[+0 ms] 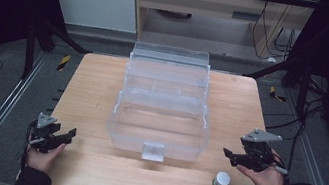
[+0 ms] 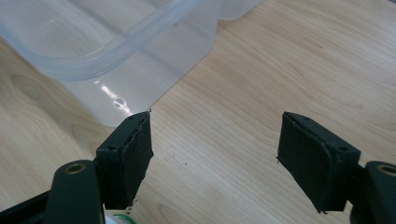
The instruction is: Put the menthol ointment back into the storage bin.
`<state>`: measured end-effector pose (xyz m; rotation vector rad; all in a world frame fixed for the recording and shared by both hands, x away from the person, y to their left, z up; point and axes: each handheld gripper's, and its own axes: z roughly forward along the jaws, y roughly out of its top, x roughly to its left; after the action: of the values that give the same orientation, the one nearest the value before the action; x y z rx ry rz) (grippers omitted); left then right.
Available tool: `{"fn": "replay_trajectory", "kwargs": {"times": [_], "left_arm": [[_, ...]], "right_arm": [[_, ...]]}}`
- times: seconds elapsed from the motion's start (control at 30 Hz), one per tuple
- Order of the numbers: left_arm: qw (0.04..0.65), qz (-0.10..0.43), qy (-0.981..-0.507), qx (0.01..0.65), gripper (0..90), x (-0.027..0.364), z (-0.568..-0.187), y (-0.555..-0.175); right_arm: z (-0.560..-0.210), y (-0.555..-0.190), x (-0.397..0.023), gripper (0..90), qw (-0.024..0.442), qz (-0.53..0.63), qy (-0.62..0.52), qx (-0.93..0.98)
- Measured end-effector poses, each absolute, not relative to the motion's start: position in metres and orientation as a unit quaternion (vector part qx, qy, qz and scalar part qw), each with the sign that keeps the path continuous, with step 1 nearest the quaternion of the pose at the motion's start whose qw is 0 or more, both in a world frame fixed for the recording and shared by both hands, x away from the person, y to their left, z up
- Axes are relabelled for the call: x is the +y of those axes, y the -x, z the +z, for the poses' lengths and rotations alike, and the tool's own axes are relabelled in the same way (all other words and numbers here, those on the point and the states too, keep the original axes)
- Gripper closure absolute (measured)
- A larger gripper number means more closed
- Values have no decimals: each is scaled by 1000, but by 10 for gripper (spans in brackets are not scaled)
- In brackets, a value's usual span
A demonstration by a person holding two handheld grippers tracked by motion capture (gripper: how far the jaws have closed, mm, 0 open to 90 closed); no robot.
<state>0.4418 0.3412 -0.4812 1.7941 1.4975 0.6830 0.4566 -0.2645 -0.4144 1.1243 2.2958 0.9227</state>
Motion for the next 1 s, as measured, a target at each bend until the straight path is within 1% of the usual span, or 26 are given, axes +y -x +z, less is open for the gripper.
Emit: {"fn": "replay_trajectory", "kwargs": {"times": [0.2,0.3,0.5,1.0], "left_arm": [[347,262,-695,573,339,341,-481,-442],[347,261,-696,572,339,340,-481,-442],[345,259,-698,571,339,340,-481,-442],[344,256,-702,569,339,339,-482,-443]], "right_arm": [[-405,-455,-259,265,195,324,-382,843],[-399,-455,-258,275,198,316,-372,850],[-390,-455,-256,278,185,302,-353,866],[-382,-450,-249,290,133,271,-304,904]]}}
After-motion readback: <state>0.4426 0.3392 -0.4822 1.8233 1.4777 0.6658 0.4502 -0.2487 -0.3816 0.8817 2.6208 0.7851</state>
